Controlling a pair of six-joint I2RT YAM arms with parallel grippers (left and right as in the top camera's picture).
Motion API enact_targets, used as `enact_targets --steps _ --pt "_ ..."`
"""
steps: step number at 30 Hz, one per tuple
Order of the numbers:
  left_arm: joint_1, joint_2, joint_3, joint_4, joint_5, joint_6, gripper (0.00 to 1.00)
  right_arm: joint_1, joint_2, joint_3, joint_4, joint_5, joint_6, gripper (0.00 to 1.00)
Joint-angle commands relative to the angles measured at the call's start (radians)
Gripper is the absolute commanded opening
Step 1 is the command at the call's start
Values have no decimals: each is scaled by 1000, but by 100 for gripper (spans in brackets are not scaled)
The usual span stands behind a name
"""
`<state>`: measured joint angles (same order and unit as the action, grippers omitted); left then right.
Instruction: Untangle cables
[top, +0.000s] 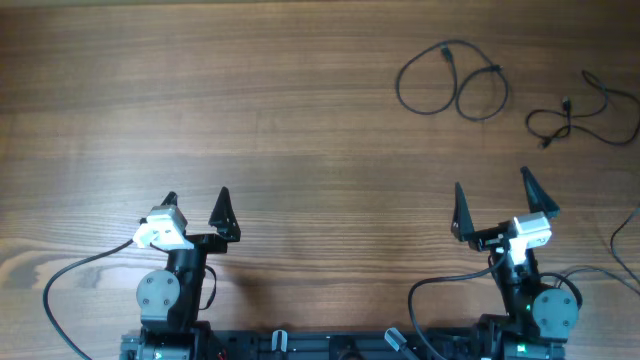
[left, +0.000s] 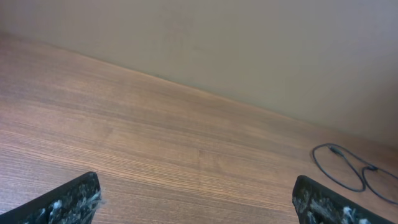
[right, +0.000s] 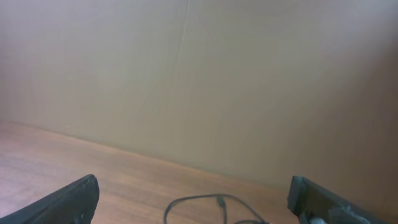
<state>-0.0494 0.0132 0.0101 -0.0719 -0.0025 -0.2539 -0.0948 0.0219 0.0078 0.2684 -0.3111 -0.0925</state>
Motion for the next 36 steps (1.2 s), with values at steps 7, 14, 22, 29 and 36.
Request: enact_targets --steps 7,14,22,29,36 --pt "8 -8 -4 -2 -7 -13 100 10 -19 -3 -253 105 22 100" --pt "8 -8 -4 -2 -7 -13 100 89 -19 -3 -267 233 25 100" --pt "8 -8 -4 -2 -7 -13 100 92 -19 -3 -266 226 59 100" --pt "8 -8 -4 -2 -7 -13 100 92 -18 -3 -266 227 59 100" --pt "8 -8 -4 -2 -7 -13 100 92 -18 -3 -266 227 59 100"
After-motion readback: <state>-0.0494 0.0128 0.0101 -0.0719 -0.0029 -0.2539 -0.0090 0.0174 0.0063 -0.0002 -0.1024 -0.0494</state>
